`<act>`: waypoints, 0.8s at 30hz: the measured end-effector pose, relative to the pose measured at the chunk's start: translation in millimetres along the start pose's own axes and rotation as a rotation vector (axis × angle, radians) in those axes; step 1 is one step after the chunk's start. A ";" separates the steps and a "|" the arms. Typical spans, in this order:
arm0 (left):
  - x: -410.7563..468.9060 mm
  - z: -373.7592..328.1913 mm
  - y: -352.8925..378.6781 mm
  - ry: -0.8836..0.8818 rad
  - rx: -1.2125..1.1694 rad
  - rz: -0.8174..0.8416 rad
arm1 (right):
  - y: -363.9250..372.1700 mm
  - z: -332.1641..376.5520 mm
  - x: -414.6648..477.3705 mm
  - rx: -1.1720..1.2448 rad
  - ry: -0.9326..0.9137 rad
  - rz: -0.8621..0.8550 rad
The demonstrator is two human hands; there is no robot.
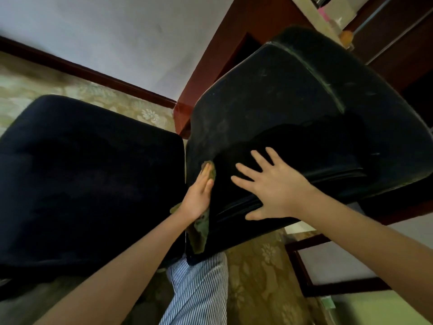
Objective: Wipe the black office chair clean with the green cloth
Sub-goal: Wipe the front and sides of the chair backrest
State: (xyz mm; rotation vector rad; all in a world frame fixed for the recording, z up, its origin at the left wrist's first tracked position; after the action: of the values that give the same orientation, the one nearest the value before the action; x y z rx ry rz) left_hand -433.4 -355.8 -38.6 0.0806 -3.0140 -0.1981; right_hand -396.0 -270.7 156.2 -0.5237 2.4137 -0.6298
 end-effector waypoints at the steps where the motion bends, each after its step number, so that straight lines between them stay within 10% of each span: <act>1: -9.7 5.2 -2.6 -0.036 -0.033 -0.010 | -1.2 1.7 7.2 -0.013 -0.023 0.044; 14: 8.3 -13.9 12.7 0.283 -0.097 0.064 | 1.5 3.2 22.2 0.001 -0.047 0.163; 24: 11.9 41.4 3.4 -0.283 -0.234 -0.061 | 6.3 3.2 50.2 0.076 -0.174 0.183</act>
State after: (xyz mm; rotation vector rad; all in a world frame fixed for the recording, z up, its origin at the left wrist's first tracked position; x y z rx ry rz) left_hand -450.4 -348.0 -77.5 0.1334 -3.2413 -0.6152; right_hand -433.1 -291.5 128.6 -0.3082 2.2328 -0.5699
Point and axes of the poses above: each hand's wrist, its own x-axis towards the middle knuckle, its own y-axis out of the palm, z = x × y, the point moved 1 cm from there along x, towards the middle knuckle, and after that the axes turned 13 degrees about -z, right-handed, at the moved point
